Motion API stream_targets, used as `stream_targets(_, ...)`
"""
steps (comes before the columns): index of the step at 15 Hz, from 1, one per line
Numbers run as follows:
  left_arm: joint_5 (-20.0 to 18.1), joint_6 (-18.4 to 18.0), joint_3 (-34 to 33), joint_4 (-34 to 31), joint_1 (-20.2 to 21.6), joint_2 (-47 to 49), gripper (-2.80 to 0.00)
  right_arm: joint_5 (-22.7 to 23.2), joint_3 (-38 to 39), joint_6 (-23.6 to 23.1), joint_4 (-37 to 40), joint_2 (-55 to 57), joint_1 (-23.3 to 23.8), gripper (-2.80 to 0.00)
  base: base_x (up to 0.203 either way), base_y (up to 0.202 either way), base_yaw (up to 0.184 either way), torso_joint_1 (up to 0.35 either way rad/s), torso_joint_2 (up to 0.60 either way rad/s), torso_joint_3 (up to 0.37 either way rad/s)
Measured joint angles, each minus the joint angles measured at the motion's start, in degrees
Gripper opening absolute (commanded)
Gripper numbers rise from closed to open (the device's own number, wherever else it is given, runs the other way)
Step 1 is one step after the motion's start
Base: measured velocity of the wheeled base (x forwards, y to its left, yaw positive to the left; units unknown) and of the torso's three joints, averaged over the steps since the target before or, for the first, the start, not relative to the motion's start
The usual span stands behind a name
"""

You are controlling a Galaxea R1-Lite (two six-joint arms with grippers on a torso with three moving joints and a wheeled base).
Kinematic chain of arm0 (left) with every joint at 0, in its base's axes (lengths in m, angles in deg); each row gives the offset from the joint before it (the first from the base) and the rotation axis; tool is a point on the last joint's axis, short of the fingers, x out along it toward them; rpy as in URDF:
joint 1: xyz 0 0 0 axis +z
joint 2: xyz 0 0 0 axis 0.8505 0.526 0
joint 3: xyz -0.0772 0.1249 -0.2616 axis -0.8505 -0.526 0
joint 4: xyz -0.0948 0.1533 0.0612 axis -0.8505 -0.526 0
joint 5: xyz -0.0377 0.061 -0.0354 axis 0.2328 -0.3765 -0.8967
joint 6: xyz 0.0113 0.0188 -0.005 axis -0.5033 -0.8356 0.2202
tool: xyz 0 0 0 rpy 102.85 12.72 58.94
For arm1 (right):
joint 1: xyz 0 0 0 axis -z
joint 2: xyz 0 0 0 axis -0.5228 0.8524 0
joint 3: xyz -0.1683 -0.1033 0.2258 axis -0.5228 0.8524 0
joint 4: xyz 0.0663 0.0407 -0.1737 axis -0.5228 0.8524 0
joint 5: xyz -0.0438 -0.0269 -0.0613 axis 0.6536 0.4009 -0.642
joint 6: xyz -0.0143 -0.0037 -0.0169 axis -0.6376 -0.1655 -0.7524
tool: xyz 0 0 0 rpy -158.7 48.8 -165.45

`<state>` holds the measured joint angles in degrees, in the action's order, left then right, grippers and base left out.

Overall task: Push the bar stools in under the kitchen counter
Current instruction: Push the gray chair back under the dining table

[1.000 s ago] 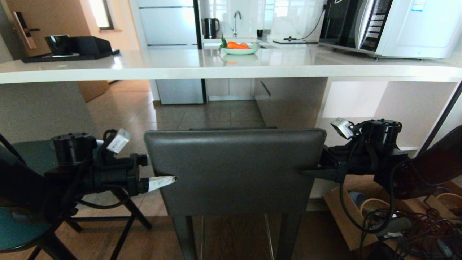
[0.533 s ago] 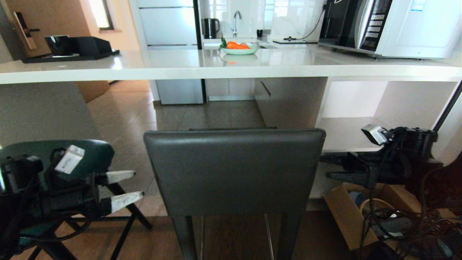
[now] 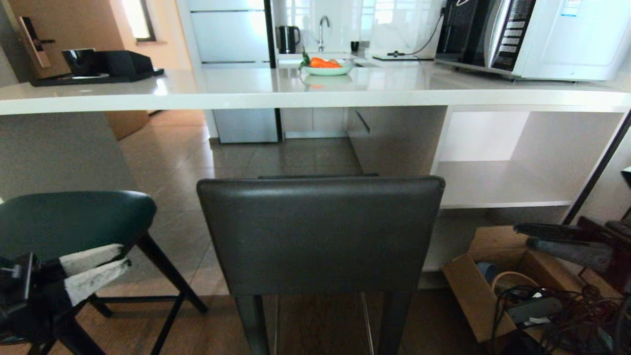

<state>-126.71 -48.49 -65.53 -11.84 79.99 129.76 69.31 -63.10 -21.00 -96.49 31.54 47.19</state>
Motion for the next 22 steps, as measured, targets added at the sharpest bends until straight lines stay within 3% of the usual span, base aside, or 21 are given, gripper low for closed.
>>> stream_targets(3, -0.44, 19.20, 4.77, -6.42, -3.69, -17.43, -2.80, 0.12, -0.65, 19.09, 0.31, -18.70, 2.37, -2.80, 0.000, 0.000, 0.000, 0.000, 0.00, 0.000)
stream_targets(5, -2.75, 31.15, 14.01, -17.92, -6.65, -26.50, -2.80, 2.28, -3.50, 35.48, 0.46, -29.77, 3.49, -2.80, 0.000, 0.000, 0.000, 0.000, 0.00, 0.000)
stream_targets(7, -5.90, 36.88, 23.64, -33.27, -9.65, -32.66, -2.80, 5.14, -7.50, 50.02, 0.55, -38.07, 4.07, -2.80, 0.000, 0.000, 0.000, 0.000, 0.00, 0.000)
stream_targets(9, -9.58, 39.13, 29.65, -47.16, -15.37, -37.48, -2.80, 6.37, -12.67, 64.60, 0.40, -44.95, 3.36, -2.80, 0.000, 0.000, 0.000, 0.000, 0.00, 0.000)
stream_targets(11, -11.80, 41.04, 34.46, -56.70, -23.15, -40.10, -2.80, 6.73, -16.09, 74.27, 0.52, -49.76, -0.76, -2.80, 0.000, 0.000, 0.000, 0.000, 0.00, 0.000)
stream_targets(12, -11.91, 41.44, 35.68, -59.10, -24.85, -41.04, -2.80, 6.79, -17.07, 76.25, 0.53, -51.67, -2.03, -2.80, 0.000, 0.000, 0.000, 0.000, 0.00, 0.000)
stream_targets(15, -13.29, 42.24, 37.17, -61.91, -24.66, -46.49, -2.80, 6.81, -19.03, 80.14, 0.59, -57.33, -8.37, -2.80, 0.000, 0.000, 0.000, 0.000, 0.00, 0.000)
stream_targets(17, -15.21, 43.14, 38.76, -64.84, -27.02, -49.91, -2.80, 6.79, -23.01, 86.49, 0.53, -60.52, -13.59, -2.80, 0.000, 0.000, 0.000, 0.000, 0.00, 0.000)
stream_targets(19, -14.03, 43.08, 40.37, -67.96, -27.53, -51.63, -2.80, 6.79, -23.87, 91.00, 0.59, -65.21, -14.77, -2.80, 0.000, 0.000, 0.000, 0.000, 0.00, 0.000)
stream_targets(22, -9.63, 42.98, 41.25, -67.24, -25.59, -52.85, -2.80, 6.79, -20.14, 95.07, 0.99, -72.46, -15.46, -2.80, 0.000, 0.000, 0.000, 0.000, 0.00, 0.000)
